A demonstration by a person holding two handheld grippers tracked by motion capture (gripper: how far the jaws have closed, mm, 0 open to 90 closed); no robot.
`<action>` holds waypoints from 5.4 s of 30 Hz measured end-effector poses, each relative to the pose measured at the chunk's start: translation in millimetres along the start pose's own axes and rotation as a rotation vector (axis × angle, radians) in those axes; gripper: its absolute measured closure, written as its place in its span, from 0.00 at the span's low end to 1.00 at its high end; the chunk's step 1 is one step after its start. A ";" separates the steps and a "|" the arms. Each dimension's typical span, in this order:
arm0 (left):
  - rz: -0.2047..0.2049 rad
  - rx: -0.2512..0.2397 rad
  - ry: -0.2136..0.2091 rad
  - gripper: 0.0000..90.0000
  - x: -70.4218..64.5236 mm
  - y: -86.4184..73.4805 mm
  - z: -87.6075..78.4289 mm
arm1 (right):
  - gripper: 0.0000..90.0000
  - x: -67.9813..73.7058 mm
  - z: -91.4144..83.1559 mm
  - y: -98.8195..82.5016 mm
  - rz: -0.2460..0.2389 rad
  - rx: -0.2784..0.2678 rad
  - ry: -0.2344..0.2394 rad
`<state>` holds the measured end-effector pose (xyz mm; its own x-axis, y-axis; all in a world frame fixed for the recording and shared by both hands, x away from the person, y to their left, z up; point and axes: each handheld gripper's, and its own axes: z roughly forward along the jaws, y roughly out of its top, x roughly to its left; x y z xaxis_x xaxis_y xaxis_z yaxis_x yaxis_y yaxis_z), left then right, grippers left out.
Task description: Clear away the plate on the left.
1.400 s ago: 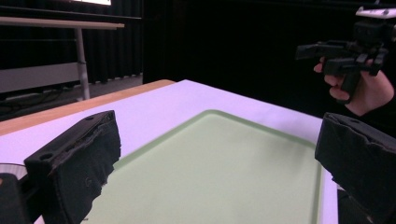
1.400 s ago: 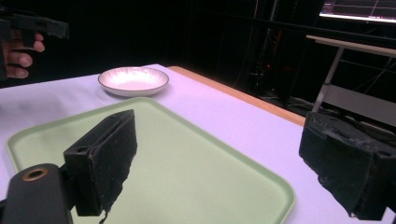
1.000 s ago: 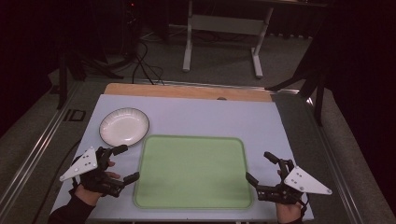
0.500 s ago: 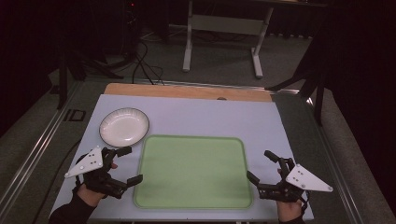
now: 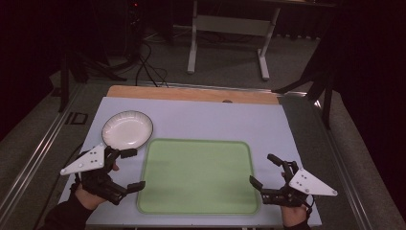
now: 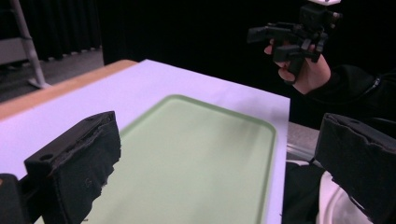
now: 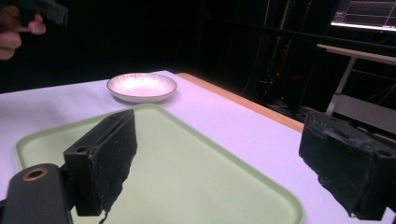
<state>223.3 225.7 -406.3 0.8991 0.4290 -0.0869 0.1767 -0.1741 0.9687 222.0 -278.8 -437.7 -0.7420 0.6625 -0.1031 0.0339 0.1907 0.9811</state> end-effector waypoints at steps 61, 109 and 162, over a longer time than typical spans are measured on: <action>-0.444 0.174 0.513 0.25 171.4 -58.9 -47.7 | 0.12 8.6 -0.8 5.4 -0.026 0.000 -0.003; -0.977 0.379 0.657 0.88 227.3 -107.5 -28.1 | 0.13 11.9 2.9 4.0 -0.047 0.033 0.007; -1.069 0.274 0.644 0.95 228.6 -61.8 -27.9 | 0.13 8.4 1.7 2.4 -0.045 0.034 -0.036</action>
<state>406.8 359.2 -479.5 -0.0834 0.8050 -0.5873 0.8343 0.3787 0.4007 217.0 -271.5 -436.5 -0.7184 0.6786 -0.1532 0.0247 0.2450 0.9692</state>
